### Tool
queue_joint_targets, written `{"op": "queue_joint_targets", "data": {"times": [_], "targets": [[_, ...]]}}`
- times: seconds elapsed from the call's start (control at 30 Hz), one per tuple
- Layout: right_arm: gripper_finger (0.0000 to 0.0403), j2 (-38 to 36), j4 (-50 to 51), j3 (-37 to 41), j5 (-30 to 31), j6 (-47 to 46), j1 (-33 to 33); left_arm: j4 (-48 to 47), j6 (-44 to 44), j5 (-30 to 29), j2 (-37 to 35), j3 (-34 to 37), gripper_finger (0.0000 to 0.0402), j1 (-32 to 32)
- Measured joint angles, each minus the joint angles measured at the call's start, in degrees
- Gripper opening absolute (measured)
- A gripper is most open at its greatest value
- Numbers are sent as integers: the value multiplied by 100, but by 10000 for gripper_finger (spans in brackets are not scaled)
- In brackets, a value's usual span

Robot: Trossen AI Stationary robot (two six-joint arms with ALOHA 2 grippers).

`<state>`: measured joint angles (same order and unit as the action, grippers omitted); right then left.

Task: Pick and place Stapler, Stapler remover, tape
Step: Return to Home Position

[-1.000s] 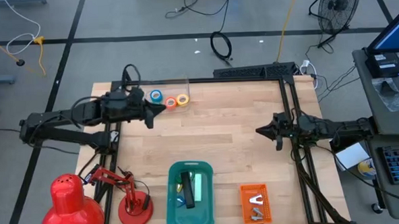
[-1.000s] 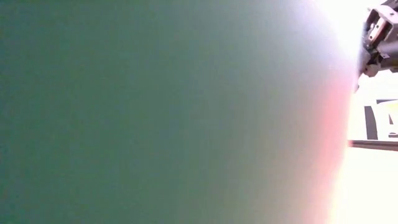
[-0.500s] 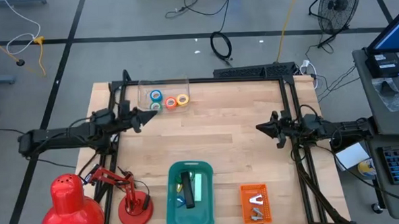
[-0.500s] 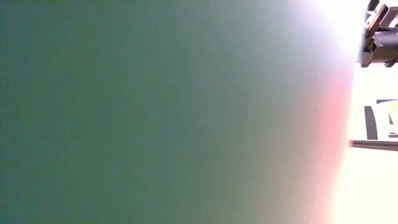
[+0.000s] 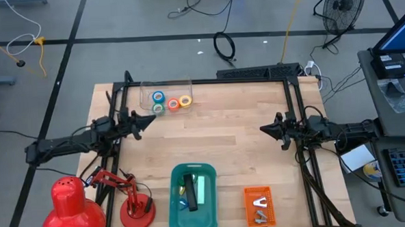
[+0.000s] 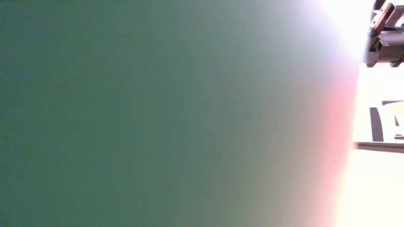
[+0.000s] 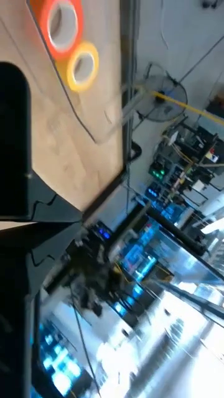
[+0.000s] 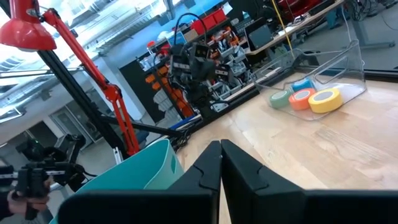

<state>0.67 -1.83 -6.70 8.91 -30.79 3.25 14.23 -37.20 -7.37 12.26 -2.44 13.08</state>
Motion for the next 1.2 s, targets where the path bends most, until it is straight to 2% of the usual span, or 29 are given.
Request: {"op": "queue_joint_targets", "data": {"times": [0.27,0.73,1.07,1.2], "targets": [[3,0,-6,-9,0,0,1,-922,462,-160,-106,162,1,22],[4,0,-6,-11,0,0,-1,-1228,1294,-35,-104,146,22,20],[4,0,-8,-18,0,0,-1,-1218,1293,-36,-104,146,3,20],[2,0,-8,-20,0,0,0,-1219,1270,-37,-104,146,8,20]]}}
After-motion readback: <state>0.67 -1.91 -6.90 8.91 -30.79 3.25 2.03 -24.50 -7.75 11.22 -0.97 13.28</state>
